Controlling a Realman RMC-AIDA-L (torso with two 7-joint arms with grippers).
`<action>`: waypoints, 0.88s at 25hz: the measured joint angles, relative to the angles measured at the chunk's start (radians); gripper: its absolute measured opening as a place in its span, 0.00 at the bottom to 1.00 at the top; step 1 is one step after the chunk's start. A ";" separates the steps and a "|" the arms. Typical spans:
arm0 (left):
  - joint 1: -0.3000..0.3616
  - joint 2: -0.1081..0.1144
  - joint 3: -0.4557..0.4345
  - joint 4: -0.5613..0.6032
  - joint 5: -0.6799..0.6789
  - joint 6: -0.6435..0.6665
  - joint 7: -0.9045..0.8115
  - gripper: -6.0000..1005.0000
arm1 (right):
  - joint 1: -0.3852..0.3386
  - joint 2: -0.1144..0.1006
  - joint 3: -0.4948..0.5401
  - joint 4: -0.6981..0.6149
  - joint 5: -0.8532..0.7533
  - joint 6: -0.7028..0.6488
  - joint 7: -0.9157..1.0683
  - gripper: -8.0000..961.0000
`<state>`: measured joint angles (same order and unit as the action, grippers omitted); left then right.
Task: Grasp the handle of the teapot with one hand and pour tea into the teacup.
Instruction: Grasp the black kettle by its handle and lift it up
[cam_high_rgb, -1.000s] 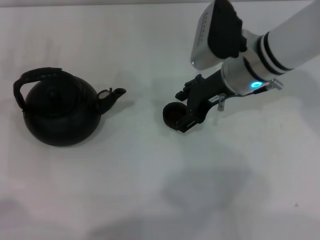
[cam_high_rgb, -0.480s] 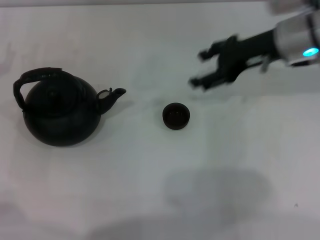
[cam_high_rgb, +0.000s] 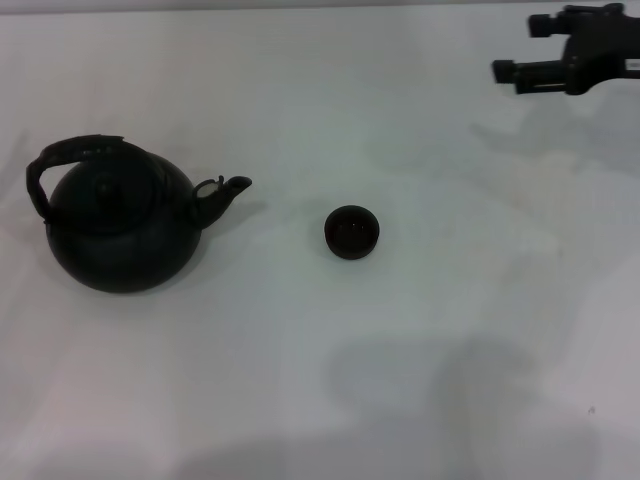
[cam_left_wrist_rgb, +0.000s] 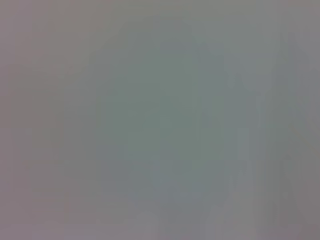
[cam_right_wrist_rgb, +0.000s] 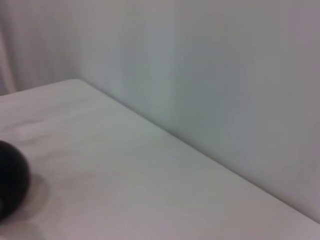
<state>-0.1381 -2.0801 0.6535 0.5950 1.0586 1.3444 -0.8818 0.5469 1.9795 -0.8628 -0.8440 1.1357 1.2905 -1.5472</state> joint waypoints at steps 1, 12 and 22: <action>0.029 -0.001 0.003 0.035 0.000 0.021 -0.036 0.89 | -0.005 -0.001 0.010 0.004 0.000 -0.011 -0.005 0.90; 0.222 0.001 0.147 0.281 0.110 0.099 -0.275 0.89 | -0.025 -0.005 0.019 0.044 0.002 -0.123 -0.013 0.90; 0.195 0.006 0.212 0.313 0.337 0.102 -0.345 0.89 | -0.004 -0.015 0.020 0.106 0.002 -0.189 -0.016 0.90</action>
<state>0.0572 -2.0737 0.8654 0.9081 1.3958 1.4465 -1.2269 0.5429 1.9642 -0.8426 -0.7384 1.1379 1.1011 -1.5630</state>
